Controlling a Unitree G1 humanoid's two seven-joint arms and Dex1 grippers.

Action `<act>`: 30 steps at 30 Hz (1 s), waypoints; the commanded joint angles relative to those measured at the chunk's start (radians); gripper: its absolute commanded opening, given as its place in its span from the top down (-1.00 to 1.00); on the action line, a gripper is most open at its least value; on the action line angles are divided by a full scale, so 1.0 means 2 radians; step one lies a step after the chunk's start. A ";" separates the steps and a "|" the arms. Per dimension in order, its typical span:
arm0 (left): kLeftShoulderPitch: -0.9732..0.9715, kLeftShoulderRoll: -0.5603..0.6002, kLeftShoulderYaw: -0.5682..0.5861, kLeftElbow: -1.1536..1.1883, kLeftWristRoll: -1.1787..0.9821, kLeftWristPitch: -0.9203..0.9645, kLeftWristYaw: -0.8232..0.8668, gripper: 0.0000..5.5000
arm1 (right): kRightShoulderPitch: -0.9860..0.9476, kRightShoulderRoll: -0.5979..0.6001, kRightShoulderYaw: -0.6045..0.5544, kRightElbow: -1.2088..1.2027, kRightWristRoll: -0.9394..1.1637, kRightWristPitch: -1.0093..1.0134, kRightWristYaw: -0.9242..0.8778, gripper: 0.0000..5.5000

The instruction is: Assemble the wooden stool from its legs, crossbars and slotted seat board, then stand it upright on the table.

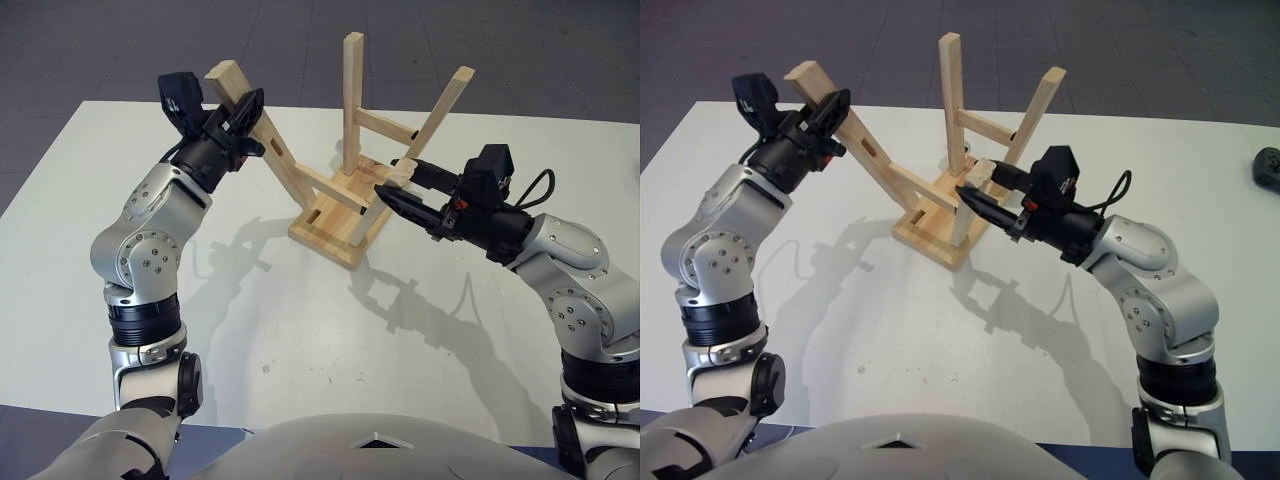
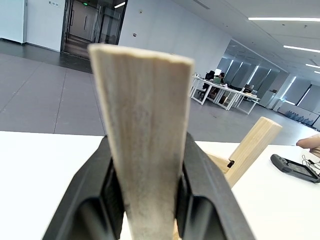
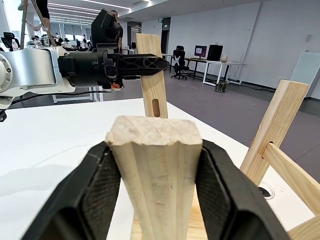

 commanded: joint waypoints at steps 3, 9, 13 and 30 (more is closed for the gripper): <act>-0.001 -0.001 -0.030 0.023 0.051 -0.020 -0.026 0.63 | 0.013 0.002 0.013 -0.002 -0.004 0.011 -0.005 0.23; -0.008 -0.024 -0.027 0.036 0.060 -0.030 -0.027 0.63 | 0.018 0.003 0.022 -0.004 -0.010 0.008 -0.008 0.23; -0.003 -0.028 -0.014 0.041 0.039 -0.015 -0.042 0.63 | 0.020 0.004 0.023 -0.004 -0.011 0.008 -0.011 0.23; -0.006 -0.019 -0.038 0.059 0.085 -0.029 -0.076 0.63 | 0.018 0.008 0.023 -0.001 -0.008 0.010 -0.015 0.24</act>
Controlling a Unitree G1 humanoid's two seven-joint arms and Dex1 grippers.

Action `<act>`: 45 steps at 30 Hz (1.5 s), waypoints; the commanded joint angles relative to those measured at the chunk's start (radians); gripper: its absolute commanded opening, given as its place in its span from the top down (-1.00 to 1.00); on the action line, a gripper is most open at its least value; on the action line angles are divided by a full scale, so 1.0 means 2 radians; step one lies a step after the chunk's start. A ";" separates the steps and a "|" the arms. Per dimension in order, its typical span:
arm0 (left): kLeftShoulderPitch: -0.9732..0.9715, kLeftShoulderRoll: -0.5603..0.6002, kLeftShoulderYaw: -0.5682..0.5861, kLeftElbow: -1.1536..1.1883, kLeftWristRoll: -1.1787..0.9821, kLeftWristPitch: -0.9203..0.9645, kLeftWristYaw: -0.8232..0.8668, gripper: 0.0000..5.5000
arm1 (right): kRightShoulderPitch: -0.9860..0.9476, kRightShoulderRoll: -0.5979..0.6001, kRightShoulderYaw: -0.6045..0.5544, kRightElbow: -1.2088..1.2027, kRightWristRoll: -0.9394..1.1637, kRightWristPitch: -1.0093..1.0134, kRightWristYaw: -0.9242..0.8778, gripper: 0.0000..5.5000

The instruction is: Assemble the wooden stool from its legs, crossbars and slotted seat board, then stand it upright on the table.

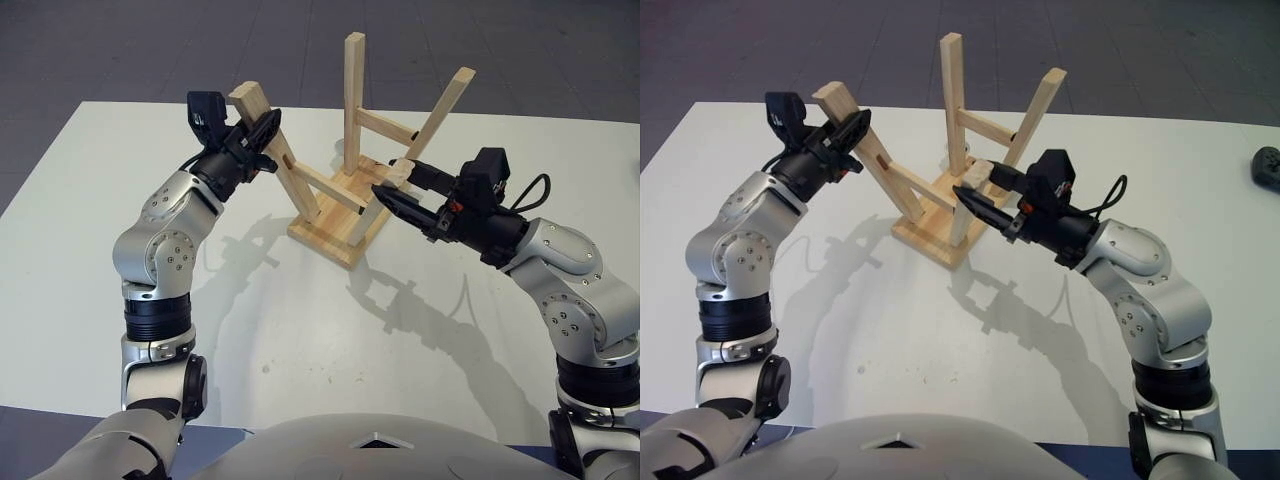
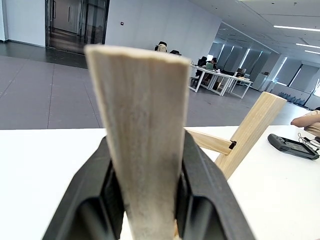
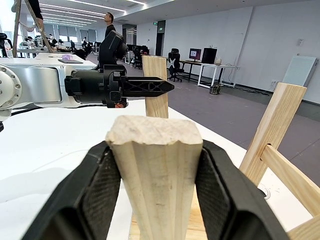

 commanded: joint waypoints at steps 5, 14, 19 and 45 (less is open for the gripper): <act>0.002 0.001 -0.030 0.004 0.031 -0.004 -0.014 0.63 | 0.025 0.003 0.014 0.009 0.001 0.011 0.009 0.24; 0.016 0.002 -0.036 -0.010 0.032 0.001 -0.015 0.63 | 0.068 -0.003 0.019 0.008 -0.004 -0.019 0.023 0.24; 0.019 -0.004 -0.039 -0.015 0.033 0.006 -0.012 0.63 | 0.070 -0.003 0.023 0.011 -0.006 -0.027 0.023 0.24; 0.019 0.005 -0.065 0.033 0.052 -0.033 -0.072 0.63 | 0.058 -0.010 0.039 0.025 -0.016 -0.027 0.032 0.24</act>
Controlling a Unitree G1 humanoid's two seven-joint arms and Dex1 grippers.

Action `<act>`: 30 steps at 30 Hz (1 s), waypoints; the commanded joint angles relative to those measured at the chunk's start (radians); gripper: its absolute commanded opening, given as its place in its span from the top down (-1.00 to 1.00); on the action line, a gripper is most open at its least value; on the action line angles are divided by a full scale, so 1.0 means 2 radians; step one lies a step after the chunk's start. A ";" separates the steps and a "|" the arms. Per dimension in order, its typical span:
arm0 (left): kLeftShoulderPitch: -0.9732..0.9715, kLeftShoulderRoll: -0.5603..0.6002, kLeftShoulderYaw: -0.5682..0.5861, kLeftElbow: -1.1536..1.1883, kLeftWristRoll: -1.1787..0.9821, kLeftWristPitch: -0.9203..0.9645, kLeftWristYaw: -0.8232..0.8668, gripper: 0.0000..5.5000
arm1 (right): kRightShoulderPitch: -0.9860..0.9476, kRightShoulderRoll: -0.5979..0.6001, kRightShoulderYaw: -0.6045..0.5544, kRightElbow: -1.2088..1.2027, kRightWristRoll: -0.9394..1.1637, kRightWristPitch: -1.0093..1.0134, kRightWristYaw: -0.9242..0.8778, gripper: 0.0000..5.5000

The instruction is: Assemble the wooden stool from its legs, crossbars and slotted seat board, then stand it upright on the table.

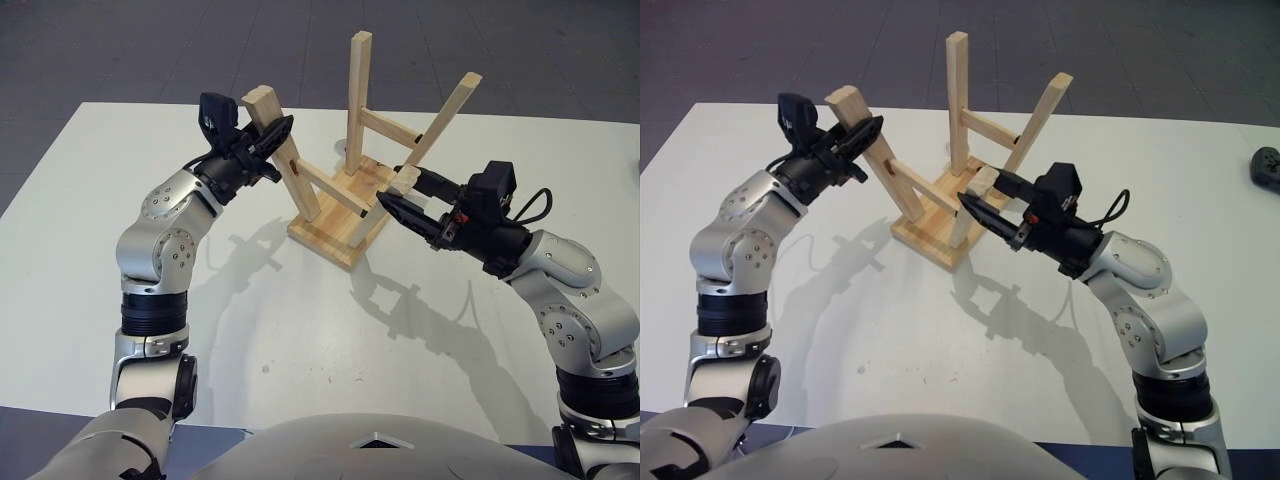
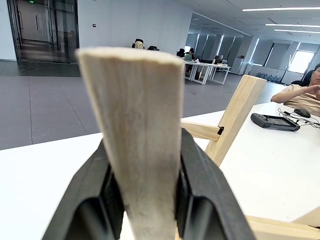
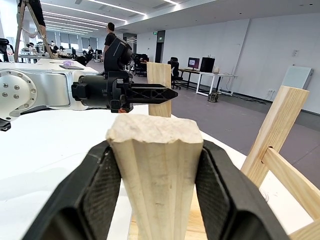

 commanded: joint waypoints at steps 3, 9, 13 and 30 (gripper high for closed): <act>0.016 -0.023 -0.032 0.009 0.046 0.029 0.055 0.63 | 0.020 -0.010 0.035 0.019 -0.010 0.033 0.019 0.24; 0.023 -0.032 -0.035 0.007 0.049 0.046 0.076 0.63 | 0.011 -0.012 0.040 0.033 -0.014 0.028 0.024 0.24; 0.025 -0.031 -0.037 -0.002 0.048 0.048 0.073 0.63 | 0.004 -0.012 0.038 0.038 -0.014 0.027 0.026 0.24; -0.009 -0.038 0.016 -0.020 0.011 0.057 0.072 0.63 | 0.017 -0.011 0.037 0.030 -0.018 0.023 0.011 0.24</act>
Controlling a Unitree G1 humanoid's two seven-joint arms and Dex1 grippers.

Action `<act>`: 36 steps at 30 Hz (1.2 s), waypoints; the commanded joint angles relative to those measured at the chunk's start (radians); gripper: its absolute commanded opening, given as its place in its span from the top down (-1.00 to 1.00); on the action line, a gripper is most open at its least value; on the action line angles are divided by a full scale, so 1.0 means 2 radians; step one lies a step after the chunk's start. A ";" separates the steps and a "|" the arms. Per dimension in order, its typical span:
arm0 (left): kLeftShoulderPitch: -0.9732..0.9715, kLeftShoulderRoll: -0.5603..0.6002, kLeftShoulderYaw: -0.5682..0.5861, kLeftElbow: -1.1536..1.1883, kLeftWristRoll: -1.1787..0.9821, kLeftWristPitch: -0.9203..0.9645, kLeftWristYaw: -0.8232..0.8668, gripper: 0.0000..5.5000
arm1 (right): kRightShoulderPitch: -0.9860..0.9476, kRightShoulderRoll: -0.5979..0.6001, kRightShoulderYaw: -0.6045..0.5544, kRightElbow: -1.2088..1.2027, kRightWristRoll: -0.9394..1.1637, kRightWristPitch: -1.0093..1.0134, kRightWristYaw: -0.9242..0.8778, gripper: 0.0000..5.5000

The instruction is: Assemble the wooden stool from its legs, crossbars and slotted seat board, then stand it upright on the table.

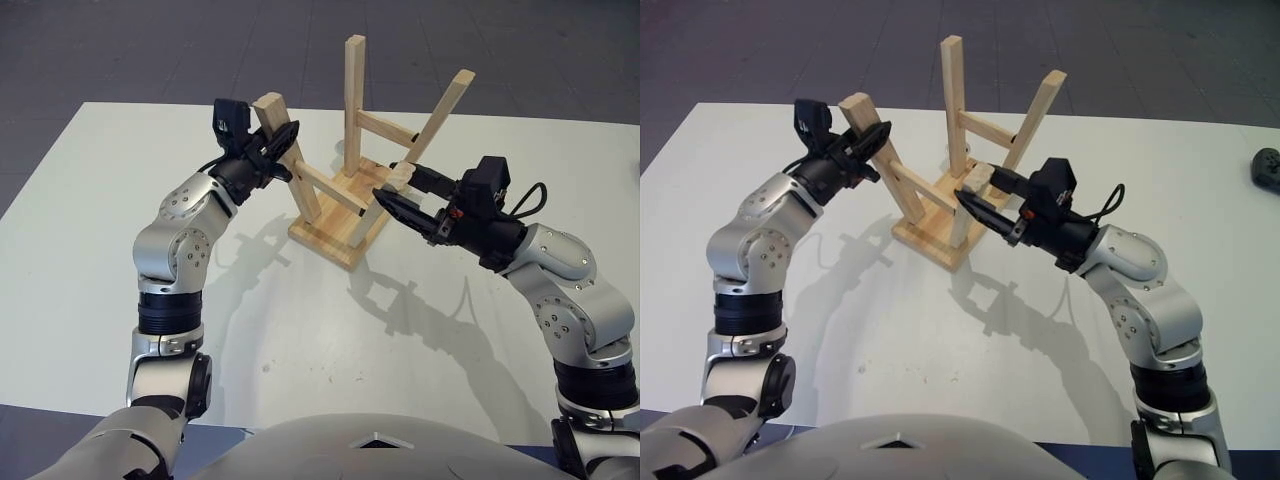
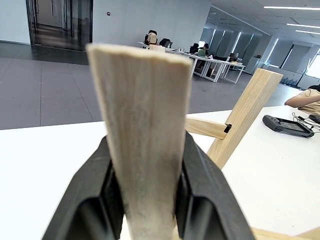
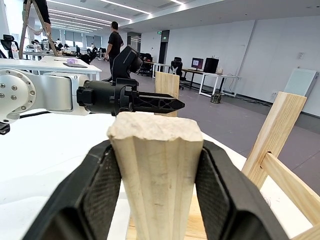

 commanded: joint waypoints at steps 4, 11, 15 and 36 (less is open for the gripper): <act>-0.007 -0.014 0.012 -0.042 -0.001 0.013 0.026 0.63 | 0.033 -0.006 0.023 0.014 -0.013 0.030 0.006 0.24; -0.018 -0.031 0.035 -0.048 0.010 -0.023 0.045 0.62 | 0.034 -0.006 0.025 0.016 -0.013 0.028 0.007 0.25; -0.004 -0.037 0.037 -0.050 0.001 -0.011 0.035 0.62 | 0.035 -0.007 0.025 0.015 -0.013 0.028 0.006 0.25; -0.008 -0.052 0.071 -0.030 0.012 -0.001 0.062 0.59 | 0.034 -0.008 0.026 0.019 -0.013 0.027 0.002 0.25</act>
